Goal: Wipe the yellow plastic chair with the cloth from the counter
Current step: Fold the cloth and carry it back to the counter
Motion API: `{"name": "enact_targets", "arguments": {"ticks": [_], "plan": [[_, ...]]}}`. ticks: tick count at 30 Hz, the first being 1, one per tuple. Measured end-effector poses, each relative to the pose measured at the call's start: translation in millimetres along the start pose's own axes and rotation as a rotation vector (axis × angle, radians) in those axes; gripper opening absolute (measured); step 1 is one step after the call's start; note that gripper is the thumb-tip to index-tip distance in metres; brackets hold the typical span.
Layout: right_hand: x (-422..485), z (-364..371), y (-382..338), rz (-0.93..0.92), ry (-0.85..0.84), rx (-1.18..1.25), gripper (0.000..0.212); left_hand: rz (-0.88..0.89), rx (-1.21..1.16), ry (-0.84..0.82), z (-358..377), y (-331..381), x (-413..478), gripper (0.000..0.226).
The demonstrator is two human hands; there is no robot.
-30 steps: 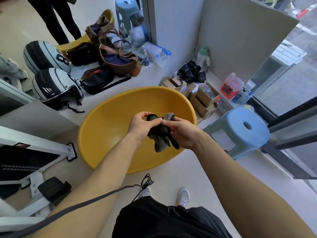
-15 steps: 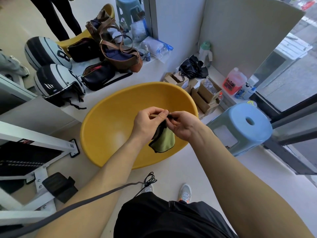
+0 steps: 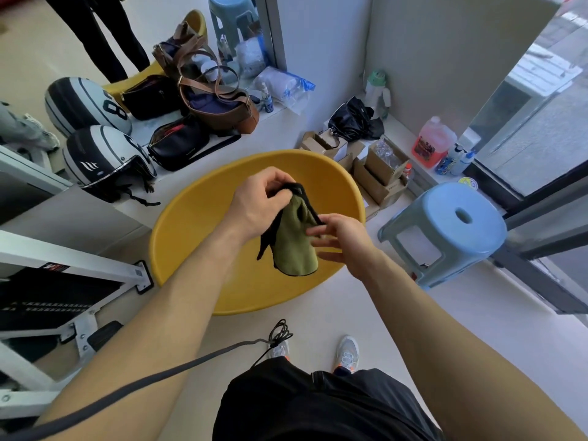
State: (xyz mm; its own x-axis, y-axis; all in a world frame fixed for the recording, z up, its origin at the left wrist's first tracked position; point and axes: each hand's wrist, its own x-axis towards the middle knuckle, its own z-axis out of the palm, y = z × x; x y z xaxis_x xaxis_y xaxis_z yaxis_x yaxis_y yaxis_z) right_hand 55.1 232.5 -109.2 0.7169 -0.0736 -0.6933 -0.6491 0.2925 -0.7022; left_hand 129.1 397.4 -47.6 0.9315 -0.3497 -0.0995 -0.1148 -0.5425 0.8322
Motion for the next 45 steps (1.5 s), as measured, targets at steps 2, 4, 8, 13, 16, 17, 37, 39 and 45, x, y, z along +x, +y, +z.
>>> {"name": "enact_targets", "arguments": {"ticks": [2,4,8,13,16,17,37,39,45], "plan": [[-0.1,-12.2,12.2,-0.144,-0.025,-0.378,0.025,0.017,-0.023,-0.091,-0.3,11.2,4.7,0.023],[5.4,-23.1,26.2,-0.222,-0.085,-0.668,0.012,0.04,-0.047,-0.163,2.8,21.8,5.8,0.025],[21.3,-58.4,64.1,-0.175,-0.073,-1.091,0.033,0.041,-0.15,-0.143,3.1,38.0,4.0,0.024],[11.2,-99.0,82.4,-0.252,0.111,-0.928,0.045,-0.021,-0.15,-0.18,5.8,34.0,-5.9,0.022],[-0.1,-117.5,76.1,-0.318,0.243,-0.797,0.03,-0.103,-0.068,-0.052,11.6,17.5,-7.2,0.019],[-4.0,-123.4,72.6,-0.356,0.273,-0.805,0.027,-0.122,0.007,0.007,12.8,10.5,-6.1,0.017],[-32.3,-108.0,-10.0,-0.353,0.44,-0.737,0.008,-0.263,0.168,0.192,23.5,-84.2,19.4,0.025],[-24.4,-95.8,1.0,-0.282,0.519,-0.515,0.014,-0.357,0.109,0.171,29.7,-85.7,20.6,0.024],[-19.9,-34.3,47.2,-0.117,0.632,-0.115,0.011,-0.657,-0.493,-0.017,71.1,-62.6,-3.3,0.016]]}}
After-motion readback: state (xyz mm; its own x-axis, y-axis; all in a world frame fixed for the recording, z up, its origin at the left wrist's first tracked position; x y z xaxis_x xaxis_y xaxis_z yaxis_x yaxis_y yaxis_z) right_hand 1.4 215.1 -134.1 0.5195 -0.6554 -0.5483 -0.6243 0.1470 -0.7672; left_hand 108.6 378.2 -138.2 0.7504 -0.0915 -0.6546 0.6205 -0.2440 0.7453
